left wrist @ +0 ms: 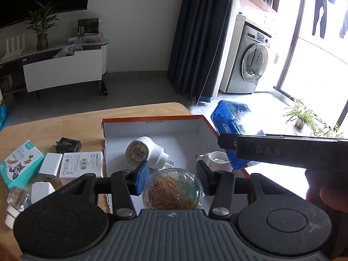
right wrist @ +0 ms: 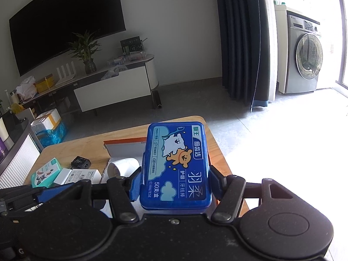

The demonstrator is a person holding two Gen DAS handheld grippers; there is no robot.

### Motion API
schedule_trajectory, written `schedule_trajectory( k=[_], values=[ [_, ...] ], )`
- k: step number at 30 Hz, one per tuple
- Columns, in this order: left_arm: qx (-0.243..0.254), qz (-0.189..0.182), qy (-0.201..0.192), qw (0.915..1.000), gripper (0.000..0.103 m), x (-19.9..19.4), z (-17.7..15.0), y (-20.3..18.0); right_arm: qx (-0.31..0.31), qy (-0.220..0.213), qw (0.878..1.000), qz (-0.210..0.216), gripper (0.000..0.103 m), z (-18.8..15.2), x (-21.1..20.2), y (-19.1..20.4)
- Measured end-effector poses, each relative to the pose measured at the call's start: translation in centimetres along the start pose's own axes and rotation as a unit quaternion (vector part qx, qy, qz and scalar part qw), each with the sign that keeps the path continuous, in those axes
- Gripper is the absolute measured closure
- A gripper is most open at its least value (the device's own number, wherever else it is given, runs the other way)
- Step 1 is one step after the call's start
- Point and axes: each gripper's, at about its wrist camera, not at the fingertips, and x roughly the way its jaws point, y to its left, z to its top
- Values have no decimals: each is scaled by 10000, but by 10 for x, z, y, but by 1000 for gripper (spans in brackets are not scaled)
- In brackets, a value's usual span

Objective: Organize rigid objects
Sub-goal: 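Carry the toothpick jar and the blue box over to the white box lid, then release the blue box into the lid with right tool while left lowers and releases the jar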

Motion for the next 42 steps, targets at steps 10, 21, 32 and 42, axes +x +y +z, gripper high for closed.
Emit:
schedule_trajectory(
  k=[10, 21, 32, 42],
  values=[
    [-29, 24, 56, 10000, 55, 5, 2, 2, -63, 291, 9995, 59, 30, 8, 35, -3],
    [-2, -11, 172, 9999, 55, 17, 2, -1, 129, 104, 9998, 106, 26, 22, 49, -16],
    [55, -156, 314, 9994, 55, 41, 5, -13, 266, -387, 9989, 63, 25, 21, -7, -38],
    [-103, -99, 284, 9995, 30, 32, 14, -13, 285, -469, 9985, 22, 25, 15, -32, -36]
  ],
)
